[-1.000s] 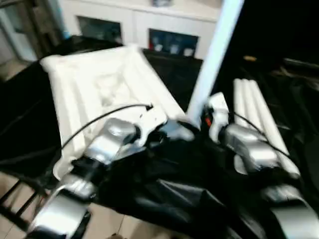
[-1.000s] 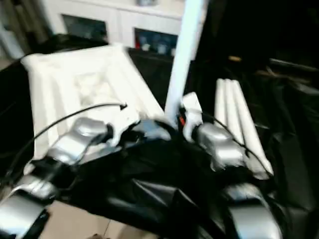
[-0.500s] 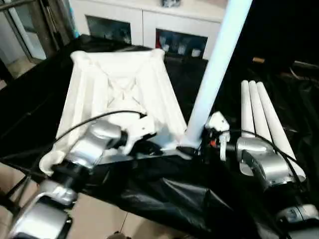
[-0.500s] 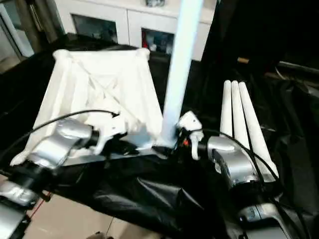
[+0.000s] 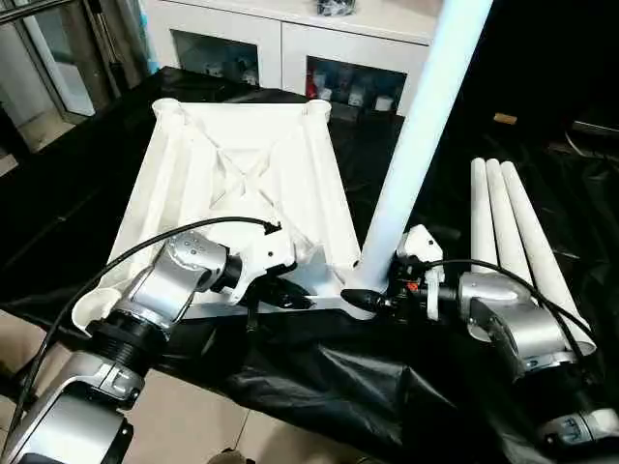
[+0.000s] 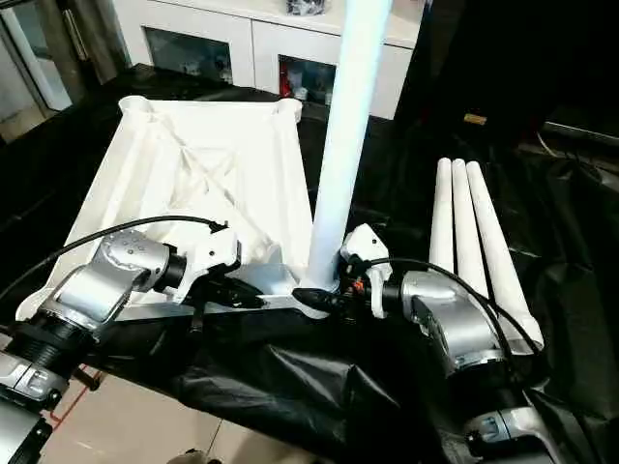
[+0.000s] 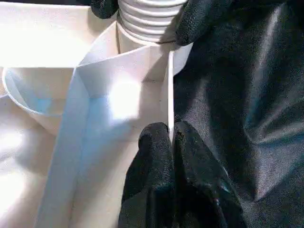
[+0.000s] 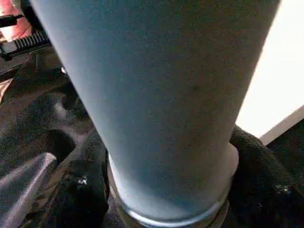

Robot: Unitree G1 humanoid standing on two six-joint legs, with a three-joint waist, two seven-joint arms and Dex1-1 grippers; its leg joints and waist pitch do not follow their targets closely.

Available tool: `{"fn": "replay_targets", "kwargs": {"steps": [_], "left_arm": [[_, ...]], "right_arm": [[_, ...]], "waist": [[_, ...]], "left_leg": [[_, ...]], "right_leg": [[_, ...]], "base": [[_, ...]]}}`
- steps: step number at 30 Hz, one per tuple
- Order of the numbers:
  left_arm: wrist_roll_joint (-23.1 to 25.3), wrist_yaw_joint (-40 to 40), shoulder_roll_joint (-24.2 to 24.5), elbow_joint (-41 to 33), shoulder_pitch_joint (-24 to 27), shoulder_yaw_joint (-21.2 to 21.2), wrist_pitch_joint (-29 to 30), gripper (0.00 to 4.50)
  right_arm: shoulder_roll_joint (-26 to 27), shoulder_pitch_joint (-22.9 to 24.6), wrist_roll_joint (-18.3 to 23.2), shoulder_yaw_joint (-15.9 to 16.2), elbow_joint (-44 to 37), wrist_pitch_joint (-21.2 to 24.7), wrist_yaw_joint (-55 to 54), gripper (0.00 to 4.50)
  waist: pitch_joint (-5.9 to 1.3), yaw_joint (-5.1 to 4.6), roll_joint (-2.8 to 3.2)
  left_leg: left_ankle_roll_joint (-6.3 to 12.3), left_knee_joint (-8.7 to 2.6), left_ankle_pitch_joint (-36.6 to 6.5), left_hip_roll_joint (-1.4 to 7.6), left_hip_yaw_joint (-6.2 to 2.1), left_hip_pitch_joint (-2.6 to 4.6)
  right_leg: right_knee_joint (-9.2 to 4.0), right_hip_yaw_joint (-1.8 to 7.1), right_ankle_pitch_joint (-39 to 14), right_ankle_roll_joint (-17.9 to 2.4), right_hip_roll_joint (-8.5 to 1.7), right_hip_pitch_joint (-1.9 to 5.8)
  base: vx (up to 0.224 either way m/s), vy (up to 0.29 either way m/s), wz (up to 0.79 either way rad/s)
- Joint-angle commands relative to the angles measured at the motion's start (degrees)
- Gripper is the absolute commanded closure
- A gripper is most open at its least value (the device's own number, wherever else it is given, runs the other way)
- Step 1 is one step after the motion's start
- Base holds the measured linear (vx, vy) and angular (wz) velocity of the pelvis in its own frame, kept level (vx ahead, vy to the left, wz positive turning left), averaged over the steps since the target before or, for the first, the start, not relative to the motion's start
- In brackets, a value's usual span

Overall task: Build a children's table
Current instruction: Rotate leg to tighten

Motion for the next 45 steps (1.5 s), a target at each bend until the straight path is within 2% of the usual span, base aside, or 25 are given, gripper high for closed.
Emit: {"fn": "replay_targets", "kwargs": {"steps": [1, 5, 6, 7, 8, 9, 10, 12, 14, 17, 19, 21, 22, 23, 24, 27, 29, 31, 33, 35, 36, 38, 39, 42, 45], "left_arm": [[-1.86, -0.97, -2.11, -1.89, -0.1, -0.81, -1.29, 4.5], [-1.51, 1.98, -4.32, -0.45, -0.47, -0.39, -0.78, 4.5], [-0.16, 8.09, -7.22, 2.5, -1.98, 0.59, -0.06, 4.5], [0.03, 8.95, -7.62, 2.92, -2.19, 0.73, 0.04, 4.5], [0.98, 13.12, -9.46, 4.88, -3.34, 1.33, 0.49, 4.5], [2.32, 20.38, -12.7, 8.39, -5.47, 2.47, 1.28, 4.5], [2.67, 22.32, -13.59, 9.31, -6.05, 2.77, 1.54, 4.5], [3.15, 27.83, -16.04, 11.44, -7.61, 3.95, 2.72, 4.5], [3.28, 30.74, -17.76, 12.71, -8.68, 4.54, 3.26, 4.5], [3.74, 33.23, -19.46, 13.08, -9.23, 4.86, 3.56, 4.5], [3.94, 33.23, -20.17, 13.01, -9.14, 4.83, 3.14, 4.5], [4.25, 32.24, -20.26, 13.05, -8.68, 4.24, 1.85, 4.5], [4.28, 32.11, -20.24, 13.11, -8.63, 4.14, 1.57, 4.5], [4.27, 31.5, -20.1, 13.21, -8.38, 3.78, 0.99, 4.5], [4.21, 30.92, -19.82, 13.07, -8.13, 3.6, 0.55, 4.5], [3.58, 28.15, -18.62, 11.56, -7.01, 3.18, -0.11, 4.5], [3.17, 26.22, -17.82, 10.45, -6.28, 2.91, -0.33, 4.5], [2.29, 20.45, -15.45, 7.6, -4.26, 1.96, -2.28, 4.5], [1.88, 18.62, -14.65, 6.8, -3.71, 1.73, -2.99, 4.5], [1.07, 15.53, -13.14, 5.27, -2.79, 1.31, -3.14, 4.5], [0.62, 13.36, -11.99, 4.27, -2.14, 0.89, -3.83, 4.5], [0.0, 10.35, -10.38, 2.82, -1.29, 0.29, -4.31, 4.5], [-0.29, 8.87, -9.52, 2.05, -0.9, -0.02, -4.14, 4.5], [-0.59, 3.96, -6.5, 0.4, 0.14, 0.01, -4.26, 4.5], [-0.83, 1.48, -5.15, 0.2, 0.45, 0.02, -4.7, 4.5]], "right_arm": [[1.85, 0.72, 1.76, 0.23, -0.21, 1.15, -0.8, 1.67], [4.76, 0.31, 1.25, -0.72, 2.62, 0.57, -5.03, 1.68], [7.72, -1.43, -1.02, -1.45, 7.29, -0.51, -12.19, 1.68], [8.13, -1.67, -1.34, -1.56, 7.93, -0.64, -13.19, 1.68], [10.13, -3.09, -2.24, -2.51, 11.02, -1.02, -17.91, 1.68], [13.8, -5.93, -2.94, -4.53, 16.74, -1.66, -26.23, 1.68], [14.9, -6.74, -3.13, -5.19, 18.34, -1.89, -28.61, 1.69], [17.19, -8.69, -3.34, -6.33, 21.8, -2.07, -33.78, 1.7], [18.92, -10.16, -3.86, -6.66, 24.08, -2.77, -37.52, 1.7], [20.54, -12.27, -3.98, -8.11, 27.6, -2.95, -42.81, 1.7], [21.06, -13.03, -4.32, -8.37, 28.92, -4.39, -42.84, 1.7], [21.68, -13.85, -3.46, -9.81, 30.03, -5.19, -41.13, 1.14], [21.78, -14.01, -3.33, -10.08, 30.25, -5.31, -40.94, 1.0], [21.97, -14.58, -2.82, -10.89, 31.01, -5.84, -40.14, 0.98], [21.73, -14.69, -2.96, -10.76, 31.02, -6.2, -39.68, 0.98], [20.25, -14.45, -3.92, -9.01, 29.79, -7.37, -36.92, 0.64], [19.13, -13.73, -3.85, -8.03, 27.81, -7.29, -34.03, 0.64], [15.5, -11.13, -4.05, -5.24, 22.03, -7.18, -25.1, 0.64], [14.01, -10.04, -4.11, -4.29, 19.97, -7.11, -22.02, 0.64], [11.31, -8.31, -3.75, -3.13, 16.77, -6.9, -17.47, 0.64], [9.59, -7.3, -3.26, -2.71, 14.91, -6.56, -14.7, 0.64], [7.32, -6.03, -2.67, -2.16, 12.55, -5.84, -11.32, 0.64], [6.12, -5.37, -2.34, -1.81, 11.33, -5.36, -9.62, 0.64], [1.29, -2.3, -0.84, -0.28, 5.35, -2.7, -2.01, 0.64], [-0.43, -1.28, -0.21, 0.3, 3.18, -1.1, 1.01, 0.64]], "waist": [[-4.42, -0.14, 0.29], [-4.2, -0.38, 0.17], [-4.1, -0.55, 0.23], [-3.76, -0.97, 0.25], [-3.72, -0.97, 0.05], [-3.58, -1.27, 0.11], [-3.35, -1.73, 0.14], [-3.5, -1.79, -0.14], [-3.42, -1.81, -0.32], [-3.63, -1.86, -0.17], [-3.87, -1.74, -0.12], [-3.97, -1.83, -0.12], [-3.91, -1.84, -0.14], [-3.94, -1.84, -0.45], [-3.88, -1.73, -0.27], [-3.81, -1.84, -0.19], [-3.87, -1.83, -0.26], [-4.11, -1.73, -0.29], [-4.13, -1.53, 0.02], [-4.33, -1.42, -0.11], [-4.27, -1.32, -0.01], [-4.15, -1.13, 0.17], [-4.15, -0.94, 0.04], [-3.94, -0.71, 0.27], [-3.85, -0.33, 0.4]], "left_leg": [[5.78, -3.25, 1.58, 3.53, -0.95, 0.43], [4.43, -3.36, -0.49, 3.39, -0.97, 0.42], [3.32, -3.46, -1.46, 3.52, -1.01, 0.48], [2.34, -3.54, -3.41, 3.25, -0.89, 0.55], [1.74, -3.62, -4.17, 3.23, -1.04, 0.51], [0.77, -3.68, -5.43, 3.14, -1.02, 0.75], [-0.4, -3.83, -7.18, 2.99, -1.15, 1.01], [-0.5, -3.73, -7.72, 2.83, -1.15, 0.93], [0.1, -3.69, -7.75, 2.76, -1.0, 1.07], [0.73, -3.85, -6.2, 2.77, -1.15, 0.66], [1.55, -3.69, -4.96, 2.85, -1.08, 0.61], [2.34, -3.7, -3.83, 2.87, -1.06, 0.48], [2.75, -3.71, -3.94, 2.85, -1.02, 0.45], [2.96, -3.7, -4.04, 2.87, -0.98, 0.49], [3.18, -3.68, -4.14, 2.87, -1.01, 0.45], [3.12, -3.79, -4.45, 2.91, -1.04, 0.46], [3.53, -3.74, -4.17, 2.92, -1.09, 0.32], [4.86, -3.59, -2.59, 3.02, -1.05, 0.25], [5.65, -3.55, -1.92, 3.19, -1.01, 0.23], [6.05, -3.4, -1.2, 3.06, -0.99, 0.16], [6.33, -3.4, -0.97, 3.21, -0.91, 0.3], [6.22, -3.49, -1.95, 3.26, -0.98, 0.26], [6.06, -3.51, -2.22, 3.37, -0.98, 0.34], [5.51, -3.63, -3.54, 3.34, -0.95, 0.45], [4.89, -3.72, -4.37, 3.45, -0.88, 0.53]], "right_leg": [[-2.63, 3.38, 7.62, -14.99, -6.68, 4.02], [-3.19, 3.35, 3.07, -14.47, -6.76, 3.99], [-3.43, 3.38, 0.43, -14.24, -6.89, 3.88], [-4.04, 3.29, -3.67, -14.01, -6.72, 3.65], [-4.23, 3.31, -5.86, -13.5, -6.87, 3.92], [-4.65, 3.43, -9.54, -12.61, -6.84, 3.75], [-5.07, 3.35, -13.91, -11.88, -6.76, 3.45], [-5.4, 3.52, -16.58, -10.59, -6.95, 3.66], [-5.63, 3.55, -17.08, -10.18, -6.81, 3.38], [-5.19, 3.38, -14.49, -9.92, -6.59, 3.59], [-4.8, 3.48, -10.56, -10.53, -6.65, 3.7], [-4.46, 3.4, -7.02, -11.56, -6.58, 3.81], [-4.49, 3.41, -6.54, -11.92, -6.66, 3.82], [-4.55, 3.4, -6.67, -12.02, -6.73, 3.86], [-4.6, 3.39, -7.33, -12.21, -6.9, 3.89], [-4.66, 3.35, -8.53, -11.95, -6.76, 3.86], [-4.57, 3.33, -7.58, -12.04, -6.79, 4.09], [-4.22, 3.35, -4.24, -12.4, -6.74, 4.16], [-4.09, 3.39, -1.76, -12.86, -6.78, 4.09], [-3.7, 3.39, 0.54, -13.25, -6.61, 4.25], [-3.6, 3.41, 1.84, -13.82, -6.58, 3.91], [-3.71, 3.34, 0.82, -14.11, -6.64, 4.02], [-3.72, 3.36, 0.83, -13.92, -6.57, 4.1], [-4.07, 3.33, -1.92, -13.45, -6.49, 3.92], [-4.24, 3.3, -3.55, -12.88, -6.38, 3.78]], "base": [[0.0, 0.0, 0.0], [0.0, 0.0, 0.0], [0.0, 0.0, 0.0], [0.0, 0.0, 0.0], [0.0, 0.0, 0.0], [0.0, 0.0, 0.0], [0.0, 0.0, 0.0], [0.0, 0.0, 0.0], [0.0, 0.0, 0.0], [0.0, 0.0, 0.0], [0.0, 0.0, 0.0], [0.0, 0.0, 0.0], [0.0, 0.0, 0.0], [0.0, 0.0, 0.0], [0.0, 0.0, 0.0], [0.0, 0.0, 0.0], [0.0, 0.0, 0.0], [0.0, 0.0, 0.0], [0.0, 0.0, 0.0], [0.0, 0.0, 0.0], [0.0, 0.0, 0.0], [0.0, 0.0, 0.0], [0.0, 0.0, 0.0], [0.0, 0.0, 0.0], [0.0, 0.0, 0.0]]}}
